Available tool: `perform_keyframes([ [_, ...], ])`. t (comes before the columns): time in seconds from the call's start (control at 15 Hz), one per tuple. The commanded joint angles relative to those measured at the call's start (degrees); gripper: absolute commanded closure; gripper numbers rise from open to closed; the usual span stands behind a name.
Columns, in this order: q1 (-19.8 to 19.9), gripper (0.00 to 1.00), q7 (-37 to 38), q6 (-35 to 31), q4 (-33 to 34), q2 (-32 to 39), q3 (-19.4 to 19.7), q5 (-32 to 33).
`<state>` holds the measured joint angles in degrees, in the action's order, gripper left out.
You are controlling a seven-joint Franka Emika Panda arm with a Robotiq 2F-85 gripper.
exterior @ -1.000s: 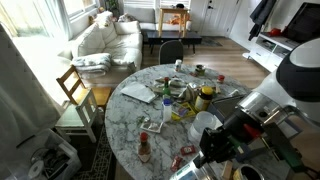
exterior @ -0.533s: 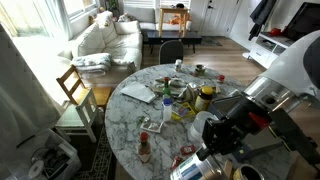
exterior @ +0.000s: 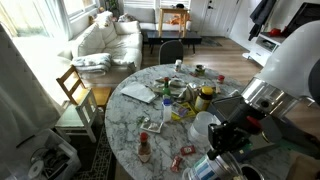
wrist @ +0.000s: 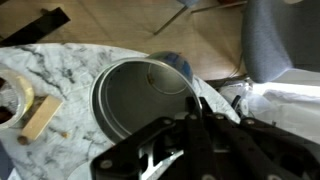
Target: Empty the silver cup into the scoop
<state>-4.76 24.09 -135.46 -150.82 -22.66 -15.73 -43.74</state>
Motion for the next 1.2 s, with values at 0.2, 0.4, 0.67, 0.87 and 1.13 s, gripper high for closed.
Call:
perform_keyframes([
  [0.2,2.8,0.99,21.1,11.6,3.6,0.0,-2.3,27.3],
  [0.4,1.6,0.99,24.7,15.4,6.3,2.5,-2.7,34.2],
  [0.67,0.8,0.99,24.9,13.8,8.7,6.3,-2.8,39.5],
  [0.87,0.4,0.99,24.7,10.8,9.7,9.6,-2.1,40.4],
  [1.13,0.0,0.99,23.7,5.1,9.5,14.1,-0.6,39.8],
])
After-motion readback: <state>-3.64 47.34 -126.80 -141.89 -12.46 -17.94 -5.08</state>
